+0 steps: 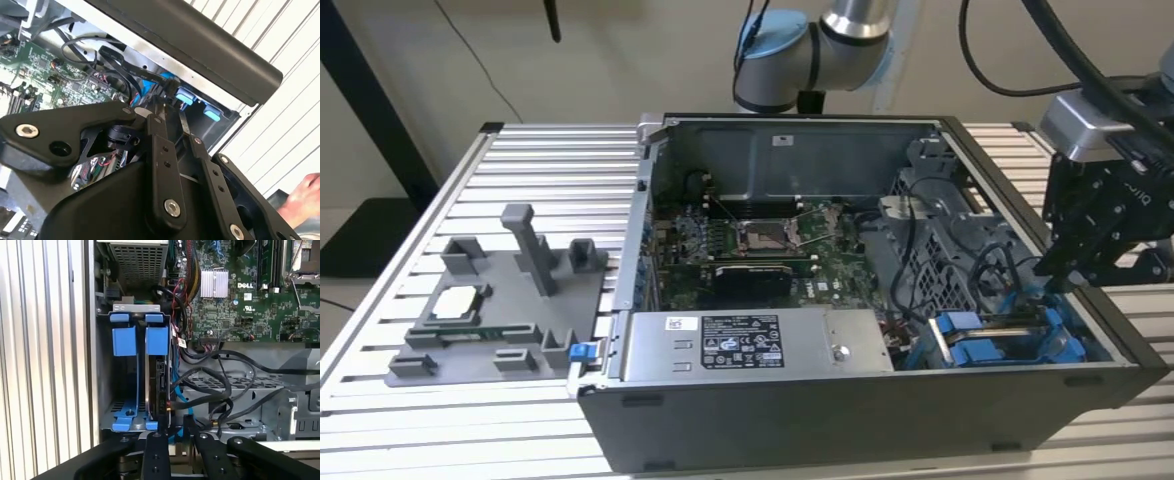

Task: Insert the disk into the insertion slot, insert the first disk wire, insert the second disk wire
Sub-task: 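Insert the second disk wire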

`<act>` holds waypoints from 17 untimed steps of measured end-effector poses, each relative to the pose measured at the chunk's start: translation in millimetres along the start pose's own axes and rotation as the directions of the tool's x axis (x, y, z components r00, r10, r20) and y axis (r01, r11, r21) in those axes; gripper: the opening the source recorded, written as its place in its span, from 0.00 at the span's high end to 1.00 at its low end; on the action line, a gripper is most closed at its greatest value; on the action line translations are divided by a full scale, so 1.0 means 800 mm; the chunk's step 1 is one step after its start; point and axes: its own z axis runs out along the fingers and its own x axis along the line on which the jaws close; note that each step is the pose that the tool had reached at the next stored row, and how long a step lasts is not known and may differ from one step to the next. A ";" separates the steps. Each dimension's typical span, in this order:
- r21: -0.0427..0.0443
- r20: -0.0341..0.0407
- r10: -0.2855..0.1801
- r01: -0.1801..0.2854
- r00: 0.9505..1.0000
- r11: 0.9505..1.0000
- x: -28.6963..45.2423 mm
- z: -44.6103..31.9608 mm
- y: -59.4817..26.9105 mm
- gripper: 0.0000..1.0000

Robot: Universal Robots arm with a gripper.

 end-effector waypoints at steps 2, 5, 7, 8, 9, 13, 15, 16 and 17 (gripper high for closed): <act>0.000 0.004 0.000 0.000 1.000 1.000 -0.0001 0.0002 -0.005 0.00; -0.001 0.011 0.000 0.000 1.000 1.000 -0.0002 0.0005 -0.009 0.00; -0.001 0.014 0.000 0.000 1.000 1.000 -0.0001 0.0017 -0.009 0.00; -0.001 0.016 0.001 -0.001 1.000 1.000 0.0000 0.0025 -0.009 0.00; -0.001 0.019 0.001 -0.001 1.000 1.000 0.0000 0.0032 -0.010 0.00; -0.002 0.047 0.001 -0.001 0.999 1.000 0.0001 0.0054 -0.010 0.00; -0.002 0.055 0.001 -0.001 0.998 1.000 0.0002 0.0067 -0.010 0.00; -0.002 0.056 0.001 -0.001 0.998 1.000 0.0002 0.0072 -0.011 0.00; -0.002 0.056 0.001 -0.001 0.998 1.000 0.0002 0.0075 -0.011 0.00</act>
